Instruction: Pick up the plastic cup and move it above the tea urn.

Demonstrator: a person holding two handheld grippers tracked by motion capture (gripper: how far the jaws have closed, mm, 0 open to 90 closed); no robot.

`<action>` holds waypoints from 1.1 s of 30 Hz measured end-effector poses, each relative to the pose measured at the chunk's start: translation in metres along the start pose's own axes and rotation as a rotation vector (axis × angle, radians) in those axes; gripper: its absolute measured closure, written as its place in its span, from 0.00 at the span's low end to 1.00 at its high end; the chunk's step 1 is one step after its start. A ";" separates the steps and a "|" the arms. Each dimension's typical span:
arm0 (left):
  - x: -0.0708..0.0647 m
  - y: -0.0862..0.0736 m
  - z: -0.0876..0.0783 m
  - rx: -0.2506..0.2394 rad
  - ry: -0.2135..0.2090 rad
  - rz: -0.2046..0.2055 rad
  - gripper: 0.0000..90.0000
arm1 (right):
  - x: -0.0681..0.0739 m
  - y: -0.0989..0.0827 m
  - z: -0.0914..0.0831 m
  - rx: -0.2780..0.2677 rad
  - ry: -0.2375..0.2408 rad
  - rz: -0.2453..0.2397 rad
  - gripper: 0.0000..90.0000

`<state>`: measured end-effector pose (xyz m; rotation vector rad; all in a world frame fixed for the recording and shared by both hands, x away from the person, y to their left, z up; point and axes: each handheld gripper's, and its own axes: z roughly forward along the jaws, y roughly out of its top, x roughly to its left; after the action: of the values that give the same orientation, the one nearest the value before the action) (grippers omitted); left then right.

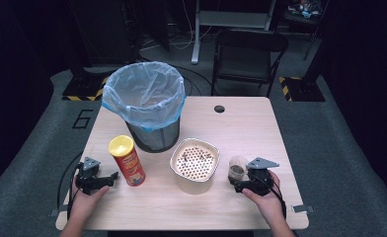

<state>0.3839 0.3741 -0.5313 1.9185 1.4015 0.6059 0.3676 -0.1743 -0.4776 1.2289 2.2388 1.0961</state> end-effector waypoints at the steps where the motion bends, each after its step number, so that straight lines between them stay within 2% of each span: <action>1: 0.000 -0.001 0.000 -0.006 0.002 0.002 0.15 | 0.000 0.001 0.002 -0.008 -0.004 -0.009 0.17; 4: 0.000 -0.001 -0.001 0.000 0.001 0.012 0.15 | 0.002 0.003 0.004 -0.017 -0.002 -0.003 0.17; 6: -0.002 -0.002 -0.002 -0.005 -0.004 0.003 0.15 | 0.002 0.004 0.006 -0.021 -0.004 -0.015 0.18; 7: -0.002 -0.003 -0.003 -0.001 -0.006 0.000 0.15 | 0.003 0.005 0.010 -0.020 -0.007 -0.036 0.20; 14: -0.002 -0.005 -0.006 0.009 -0.017 0.008 0.15 | 0.006 0.009 0.018 -0.033 -0.030 -0.072 0.20; 15: -0.003 -0.006 -0.006 -0.003 -0.013 0.003 0.15 | 0.006 0.010 0.020 -0.039 -0.037 -0.082 0.20; 17: -0.002 -0.006 -0.007 0.000 -0.010 0.020 0.15 | 0.005 0.011 0.022 -0.048 -0.049 -0.088 0.20; 22: -0.003 -0.007 -0.008 -0.002 -0.015 0.008 0.15 | 0.002 0.012 0.027 -0.050 -0.041 -0.105 0.23; 25: -0.003 -0.007 -0.008 -0.001 -0.015 0.008 0.15 | 0.001 0.012 0.028 -0.045 -0.016 -0.106 0.29; 28: -0.003 -0.007 -0.008 -0.002 -0.015 0.007 0.15 | 0.000 0.012 0.026 -0.048 -0.004 -0.106 0.31; 33: -0.003 -0.007 -0.008 -0.001 -0.015 0.007 0.15 | -0.004 0.012 0.024 -0.048 -0.013 -0.107 0.32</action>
<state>0.3728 0.3745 -0.5315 1.9241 1.3853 0.5948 0.3908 -0.1627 -0.4836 1.0804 2.2279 1.0913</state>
